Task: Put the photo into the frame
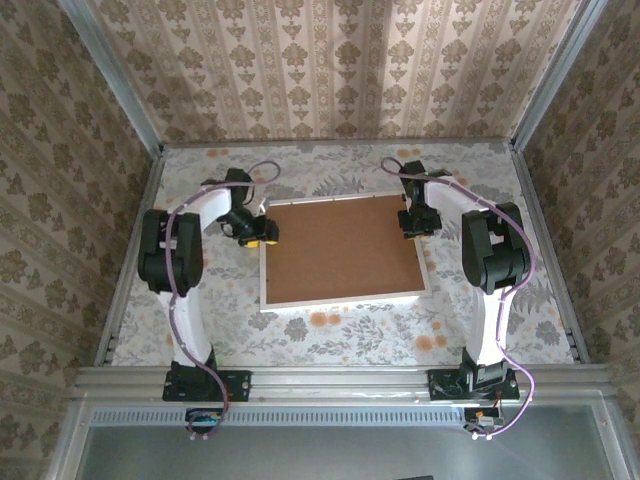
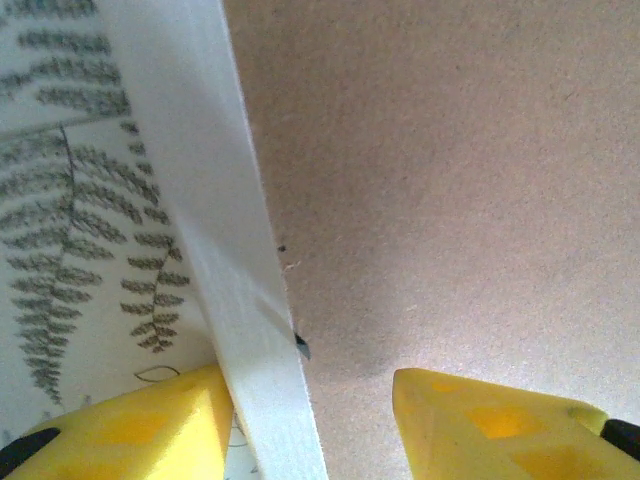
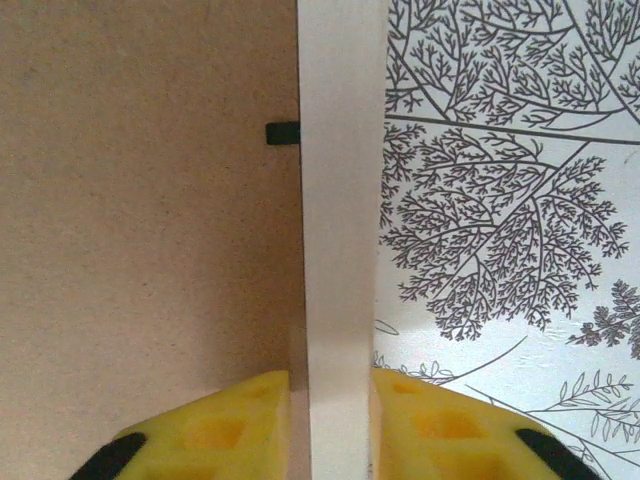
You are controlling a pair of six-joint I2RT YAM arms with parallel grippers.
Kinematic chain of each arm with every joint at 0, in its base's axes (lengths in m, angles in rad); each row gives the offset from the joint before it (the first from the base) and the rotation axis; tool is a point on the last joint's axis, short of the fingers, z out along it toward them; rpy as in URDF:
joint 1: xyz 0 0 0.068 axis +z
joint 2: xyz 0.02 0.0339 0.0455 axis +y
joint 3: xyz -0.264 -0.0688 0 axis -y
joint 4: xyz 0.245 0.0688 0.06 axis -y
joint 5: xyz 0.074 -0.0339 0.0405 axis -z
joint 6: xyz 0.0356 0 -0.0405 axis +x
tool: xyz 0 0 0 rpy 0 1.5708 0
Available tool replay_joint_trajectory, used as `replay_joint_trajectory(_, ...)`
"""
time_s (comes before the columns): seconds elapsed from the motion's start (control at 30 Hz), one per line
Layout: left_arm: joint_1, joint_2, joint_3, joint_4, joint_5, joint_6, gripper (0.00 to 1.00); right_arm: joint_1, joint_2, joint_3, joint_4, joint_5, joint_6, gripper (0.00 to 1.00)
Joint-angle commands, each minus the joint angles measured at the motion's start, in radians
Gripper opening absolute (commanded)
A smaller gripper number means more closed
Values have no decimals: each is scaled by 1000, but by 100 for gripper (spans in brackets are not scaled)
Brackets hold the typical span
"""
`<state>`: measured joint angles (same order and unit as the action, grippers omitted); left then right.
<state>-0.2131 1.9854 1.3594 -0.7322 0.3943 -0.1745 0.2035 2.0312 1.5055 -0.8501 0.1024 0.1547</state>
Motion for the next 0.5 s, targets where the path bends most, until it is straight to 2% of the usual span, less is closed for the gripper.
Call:
replay_joint_trajectory(0.0, 5, -54, -89, 116, 130, -84, 55, -3, -49, 56, -25, 28, -17, 36)
replay_joint_trajectory(0.17, 33, -118, -195, 244, 199, -162, 55, 0, -117, 108, -31, 80, -6, 59)
replay_joint_trajectory(0.27, 67, -166, -252, 312, 200, -199, 56, 50, -161, 113, 3, 48, -4, 62)
replay_joint_trajectory(0.37, 112, -224, -320, 394, 204, -240, 55, 134, -177, 111, 89, -121, 28, 60)
replay_joint_trajectory(0.47, 158, -247, -371, 478, 190, -293, 50, 218, -138, 115, 225, -323, 140, 55)
